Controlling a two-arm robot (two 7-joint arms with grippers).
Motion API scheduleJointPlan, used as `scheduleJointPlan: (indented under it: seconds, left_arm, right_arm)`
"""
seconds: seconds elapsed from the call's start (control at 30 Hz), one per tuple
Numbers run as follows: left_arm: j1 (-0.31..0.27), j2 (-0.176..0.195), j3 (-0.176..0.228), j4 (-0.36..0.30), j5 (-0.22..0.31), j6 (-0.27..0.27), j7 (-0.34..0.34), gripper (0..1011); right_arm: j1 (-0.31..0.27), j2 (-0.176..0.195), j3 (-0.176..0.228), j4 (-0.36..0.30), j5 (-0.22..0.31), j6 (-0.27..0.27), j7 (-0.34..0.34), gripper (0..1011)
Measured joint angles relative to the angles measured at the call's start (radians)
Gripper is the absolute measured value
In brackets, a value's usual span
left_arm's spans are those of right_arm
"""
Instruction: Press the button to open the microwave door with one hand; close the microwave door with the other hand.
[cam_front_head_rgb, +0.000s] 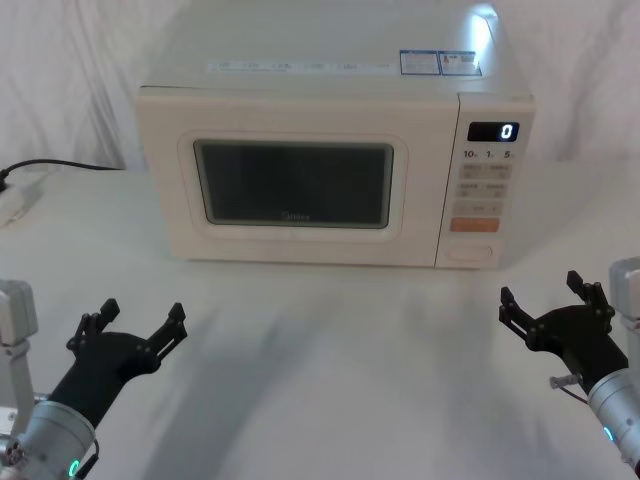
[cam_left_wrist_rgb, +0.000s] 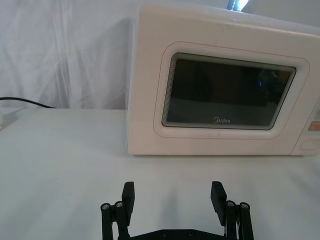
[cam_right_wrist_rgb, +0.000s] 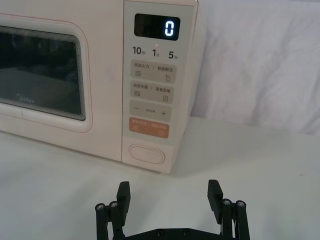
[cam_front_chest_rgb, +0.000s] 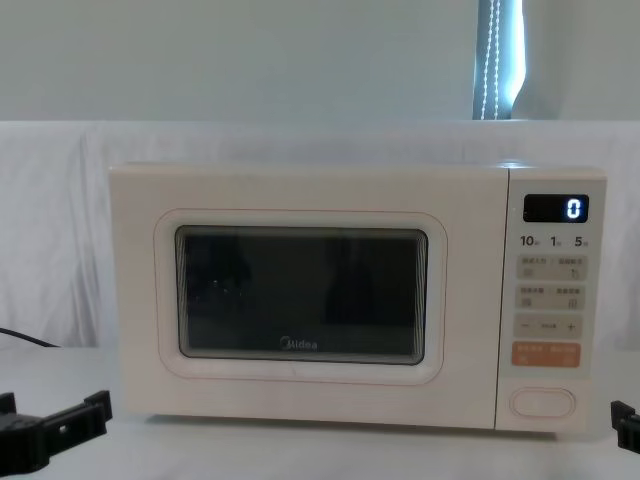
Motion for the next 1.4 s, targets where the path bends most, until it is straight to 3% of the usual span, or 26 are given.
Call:
scheduleJointPlan:
  seconds: [1.4]
  left_arm:
    - [-0.004,0.0,0.003,0.0,0.001,0.002,-0.001,1001]
  right_arm:
    - [0.0,0.0,0.0,0.0,0.0,0.0,0.0,1002]
